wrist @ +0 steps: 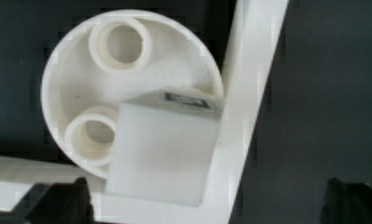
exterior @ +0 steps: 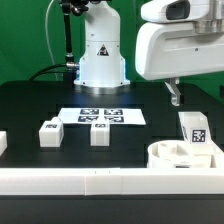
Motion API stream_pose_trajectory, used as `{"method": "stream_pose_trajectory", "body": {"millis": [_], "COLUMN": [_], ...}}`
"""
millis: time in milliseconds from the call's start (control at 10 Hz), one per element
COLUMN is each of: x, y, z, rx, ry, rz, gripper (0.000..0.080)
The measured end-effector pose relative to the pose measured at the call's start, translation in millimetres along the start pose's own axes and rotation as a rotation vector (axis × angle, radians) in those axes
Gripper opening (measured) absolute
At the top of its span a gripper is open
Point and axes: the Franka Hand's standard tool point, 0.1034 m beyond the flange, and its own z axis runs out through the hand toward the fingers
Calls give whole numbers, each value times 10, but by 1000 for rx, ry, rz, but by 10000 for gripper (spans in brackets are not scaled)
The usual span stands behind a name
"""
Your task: Assemble stool
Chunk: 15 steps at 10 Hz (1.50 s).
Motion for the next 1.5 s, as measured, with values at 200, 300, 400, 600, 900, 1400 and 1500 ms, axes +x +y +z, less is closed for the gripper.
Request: {"method": "stream_pose_trajectory", "body": {"millis": [200, 300, 400, 600, 900, 1400, 1500], "x": [35, 36, 45, 46, 40, 59, 57], "y": [19, 36, 54, 88, 159, 72, 34], "z": [13, 27, 44, 44, 41, 99, 110], "rx": [-12, -16, -21, -33, -58, -131, -137], "ry": [32, 30, 26, 24, 9, -38, -46], "rz": [-59, -189, -310, -416, -575, -1020, -1060], "gripper": [649, 649, 649, 649, 649, 649, 649]}}
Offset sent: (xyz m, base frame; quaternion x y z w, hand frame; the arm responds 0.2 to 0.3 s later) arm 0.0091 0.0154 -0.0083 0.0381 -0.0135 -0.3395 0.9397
